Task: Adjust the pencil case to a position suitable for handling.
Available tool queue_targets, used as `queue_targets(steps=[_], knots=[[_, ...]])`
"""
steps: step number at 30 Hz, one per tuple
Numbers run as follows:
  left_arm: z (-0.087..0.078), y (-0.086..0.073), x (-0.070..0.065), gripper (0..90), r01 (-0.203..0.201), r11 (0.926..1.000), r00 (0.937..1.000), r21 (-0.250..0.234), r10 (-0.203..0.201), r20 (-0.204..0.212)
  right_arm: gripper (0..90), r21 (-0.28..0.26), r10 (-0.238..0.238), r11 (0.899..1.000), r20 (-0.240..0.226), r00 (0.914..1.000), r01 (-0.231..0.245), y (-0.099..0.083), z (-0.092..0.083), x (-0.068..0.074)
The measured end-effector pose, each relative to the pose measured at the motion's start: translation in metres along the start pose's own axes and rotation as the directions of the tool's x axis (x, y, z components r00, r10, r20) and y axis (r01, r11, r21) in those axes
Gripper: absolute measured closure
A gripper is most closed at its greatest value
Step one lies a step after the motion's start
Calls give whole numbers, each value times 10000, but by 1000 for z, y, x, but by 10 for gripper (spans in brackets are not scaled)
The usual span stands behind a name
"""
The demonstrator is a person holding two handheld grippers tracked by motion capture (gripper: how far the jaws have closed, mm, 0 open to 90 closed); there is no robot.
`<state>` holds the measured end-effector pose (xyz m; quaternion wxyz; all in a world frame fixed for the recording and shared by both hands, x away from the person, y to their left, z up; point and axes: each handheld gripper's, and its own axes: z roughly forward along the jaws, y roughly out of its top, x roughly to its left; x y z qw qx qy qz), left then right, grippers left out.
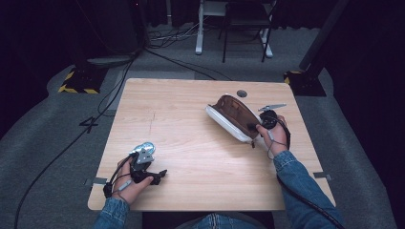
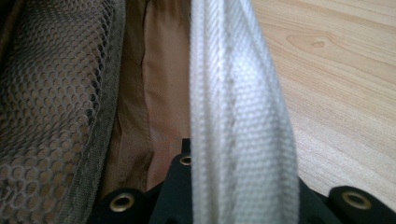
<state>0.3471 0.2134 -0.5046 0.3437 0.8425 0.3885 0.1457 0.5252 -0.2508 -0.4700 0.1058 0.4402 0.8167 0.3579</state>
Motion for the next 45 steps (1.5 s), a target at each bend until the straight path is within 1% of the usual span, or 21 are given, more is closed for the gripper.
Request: queue_targets(steps=[7,11,12,16,18,19,22,24,26,27,29,33,37,41,43,45], knots=[[0,0,0,151,11,10000,10000,-5,-11,-4,875,-65,-56,10000,-89,9999,55,0,-2,1],[0,0,0,151,13,10000,10000,-2,-13,-11,877,-76,-205,9998,-209,9996,203,1,-5,5],[0,0,0,152,14,10000,10000,8,-14,-16,877,-91,-283,9996,-233,9993,281,2,-7,6],[-1,0,0,159,10,10000,10000,26,-10,-12,878,-240,-356,9991,-443,9984,346,3,-13,10],[-1,1,0,164,72,10000,10000,58,-72,49,878,-314,-463,9985,-497,9977,448,4,-16,13],[-2,1,0,166,16,9999,10000,117,-17,70,878,-336,-500,9983,-503,9975,483,5,-18,14],[-4,2,-3,177,110,9997,9997,234,-115,207,878,-384,-686,9971,-593,9959,664,7,-25,19],[-5,2,-4,185,208,9994,9995,291,-215,242,878,-452,-839,9957,-669,9942,810,7,-31,23],[-6,4,-5,185,153,9995,9997,278,-158,179,878,-492,-938,9947,-764,9927,902,7,-35,26],[-7,4,-6,184,186,9994,9996,294,-192,197,878,-537,-1006,9939,-822,9915,964,6,-38,29],[-9,5,-6,185,30,9995,9999,302,-34,101,878,-595,-1101,9927,-937,9895,1048,5,-44,33],[-10,6,-5,184,171,9996,9998,216,-172,67,878,-695,-1293,9901,-1160,9848,1218,0,-54,40],[-11,6,-5,184,206,9994,9998,291,-208,70,877,-785,-1490,9872,-1403,9788,1391,-5,-62,46],[-11,6,-4,183,188,9993,9998,323,-190,50,877,-883,-1572,9856,-1675,9733,1440,-12,-67,52],[-12,7,-4,182,233,9991,9997,366,-236,67,877,-841,-1634,9850,-1757,9708,1506,-14,-70,55],[-13,8,-3,181,176,9993,9998,317,-174,-62,877,-830,-1744,9833,-1737,9692,1620,-16,-73,58]])
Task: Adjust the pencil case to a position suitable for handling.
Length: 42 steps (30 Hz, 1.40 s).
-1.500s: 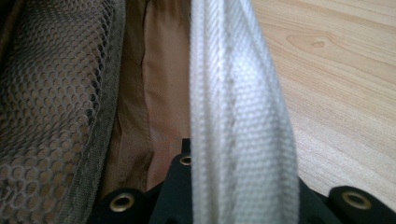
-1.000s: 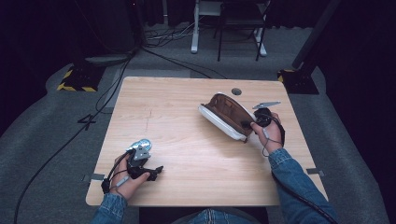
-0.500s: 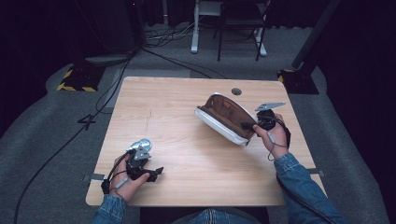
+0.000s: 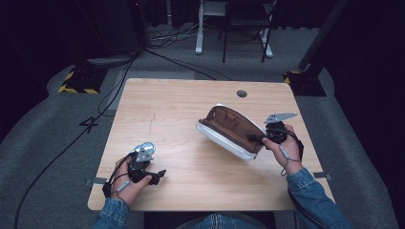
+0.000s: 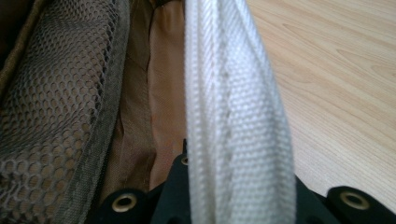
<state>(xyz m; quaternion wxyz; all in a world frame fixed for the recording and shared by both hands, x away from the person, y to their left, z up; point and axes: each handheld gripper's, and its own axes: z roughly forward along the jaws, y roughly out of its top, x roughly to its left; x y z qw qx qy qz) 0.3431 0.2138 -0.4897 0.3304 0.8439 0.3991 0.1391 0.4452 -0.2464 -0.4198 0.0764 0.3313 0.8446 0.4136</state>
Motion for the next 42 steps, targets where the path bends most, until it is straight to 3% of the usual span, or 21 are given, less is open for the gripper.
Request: queue_targets(steps=[8,19,34,42], knots=[[-2,-1,3,182,166,9999,9999,-43,-166,49,877,266,-472,9985,-159,9988,476,-5,-7,16],[-2,-1,5,181,234,9997,9997,11,-234,48,876,483,-717,9961,-479,9963,740,-18,-6,26],[-2,-1,6,167,292,9995,9995,89,-293,144,875,766,-1345,9866,-1185,9838,1442,-33,0,46],[-2,-1,6,167,234,9997,9997,65,-235,57,874,1031,-1610,9789,-1440,9764,1766,-44,7,50]])
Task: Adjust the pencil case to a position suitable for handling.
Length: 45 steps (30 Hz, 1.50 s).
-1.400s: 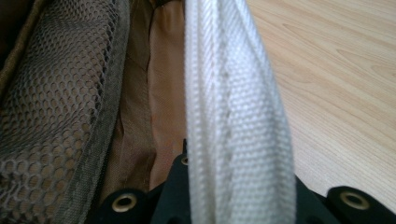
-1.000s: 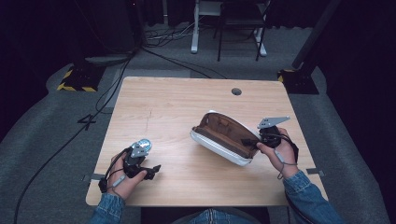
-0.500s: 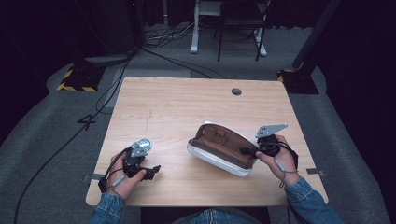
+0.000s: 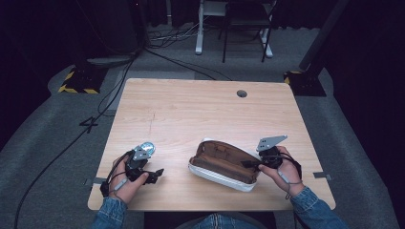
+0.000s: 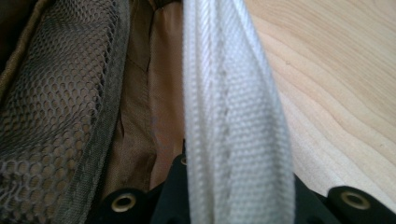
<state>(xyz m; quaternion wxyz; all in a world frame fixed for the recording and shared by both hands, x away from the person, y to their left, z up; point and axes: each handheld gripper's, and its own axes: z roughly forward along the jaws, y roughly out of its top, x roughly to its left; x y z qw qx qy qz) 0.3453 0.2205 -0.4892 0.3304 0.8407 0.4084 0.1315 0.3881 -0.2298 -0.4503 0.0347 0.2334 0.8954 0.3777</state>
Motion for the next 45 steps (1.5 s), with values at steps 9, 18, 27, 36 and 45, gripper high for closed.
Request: queue_targets(steps=[9,18,27,36,45], knots=[[2,0,-2,167,-46,10000,10000,73,46,22,873,186,-179,9997,-335,9993,186,-5,10,4],[3,0,-3,167,-69,9999,10000,117,69,10,833,216,-195,9996,-535,9984,207,-9,18,2],[3,1,-3,167,-79,9998,10000,162,78,23,550,124,-271,9996,-41,9996,272,-8,19,2],[5,1,-4,161,-53,9995,9998,327,58,-166,414,-289,-199,9994,158,9997,204,-4,11,2],[-6,-1,-5,174,-10,10000,9995,63,12,-330,373,-892,-61,9960,292,9996,87,1,-13,4]])
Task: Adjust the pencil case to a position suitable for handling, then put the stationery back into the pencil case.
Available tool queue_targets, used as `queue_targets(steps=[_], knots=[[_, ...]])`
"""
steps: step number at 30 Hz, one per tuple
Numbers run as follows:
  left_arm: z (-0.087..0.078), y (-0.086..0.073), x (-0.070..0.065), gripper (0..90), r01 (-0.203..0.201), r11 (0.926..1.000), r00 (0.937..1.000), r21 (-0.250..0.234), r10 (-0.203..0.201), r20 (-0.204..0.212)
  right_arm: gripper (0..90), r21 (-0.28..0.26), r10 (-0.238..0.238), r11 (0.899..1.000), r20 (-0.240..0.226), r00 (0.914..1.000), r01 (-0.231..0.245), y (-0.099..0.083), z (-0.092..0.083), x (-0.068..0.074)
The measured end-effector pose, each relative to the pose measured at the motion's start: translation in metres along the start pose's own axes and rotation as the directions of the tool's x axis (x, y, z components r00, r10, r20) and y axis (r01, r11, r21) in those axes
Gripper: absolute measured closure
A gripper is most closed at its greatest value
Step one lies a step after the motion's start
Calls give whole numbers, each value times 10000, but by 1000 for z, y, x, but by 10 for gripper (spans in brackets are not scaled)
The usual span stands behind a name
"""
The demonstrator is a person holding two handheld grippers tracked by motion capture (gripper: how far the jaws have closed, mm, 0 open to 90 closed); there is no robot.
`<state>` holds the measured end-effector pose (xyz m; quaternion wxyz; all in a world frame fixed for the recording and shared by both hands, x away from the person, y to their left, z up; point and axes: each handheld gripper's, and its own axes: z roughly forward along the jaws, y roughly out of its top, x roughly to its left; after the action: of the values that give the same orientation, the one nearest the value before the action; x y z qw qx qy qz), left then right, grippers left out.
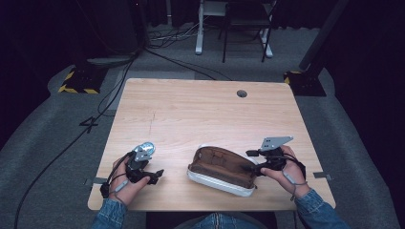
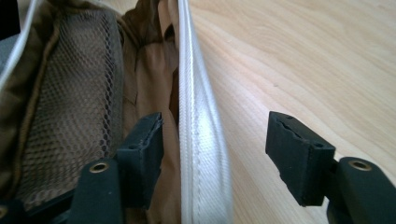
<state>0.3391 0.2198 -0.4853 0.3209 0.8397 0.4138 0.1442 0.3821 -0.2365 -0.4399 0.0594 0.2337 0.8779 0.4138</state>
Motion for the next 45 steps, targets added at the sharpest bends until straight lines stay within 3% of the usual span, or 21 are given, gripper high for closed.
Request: queue_targets(steps=[8,17,26,27,30,31,35,37,40,45], knots=[[-9,5,5,192,-205,9994,9994,-264,197,-279,365,-517,316,9982,393,9987,-295,-4,-28,0],[-7,16,11,195,-531,9979,9971,-371,510,-568,361,-965,736,9933,992,9923,-640,-12,-55,-5],[-8,20,27,181,-340,9970,9958,-690,279,-870,362,-974,1131,9905,1723,9785,-974,-24,-63,-14],[-9,20,30,181,-223,9965,9956,-810,148,-926,362,-927,1327,9889,2039,9700,-1159,-30,-62,-18],[-9,19,33,181,-133,9964,9952,-840,50,-973,361,-890,1491,9872,2241,9631,-1321,-35,-60,-23],[-10,18,36,179,-56,9964,9945,-850,-33,-1042,355,-879,1684,9846,2389,9563,-1514,-40,-59,-28],[-10,16,46,169,10,9958,9930,-912,-118,-1177,341,-663,1704,9853,3032,9376,-1576,-51,-52,-39],[-8,15,49,163,30,9953,9931,-963,-143,-1162,337,-637,1782,9840,3101,9339,-1666,-55,-50,-41],[-5,11,55,160,222,9951,9940,-966,-324,-1044,320,-769,2342,9722,2911,9276,-2214,-66,-42,-51],[-1,9,62,160,400,9949,9922,-921,-505,-1138,299,-458,2258,9738,3160,9215,-2229,-75,-31,-57]])
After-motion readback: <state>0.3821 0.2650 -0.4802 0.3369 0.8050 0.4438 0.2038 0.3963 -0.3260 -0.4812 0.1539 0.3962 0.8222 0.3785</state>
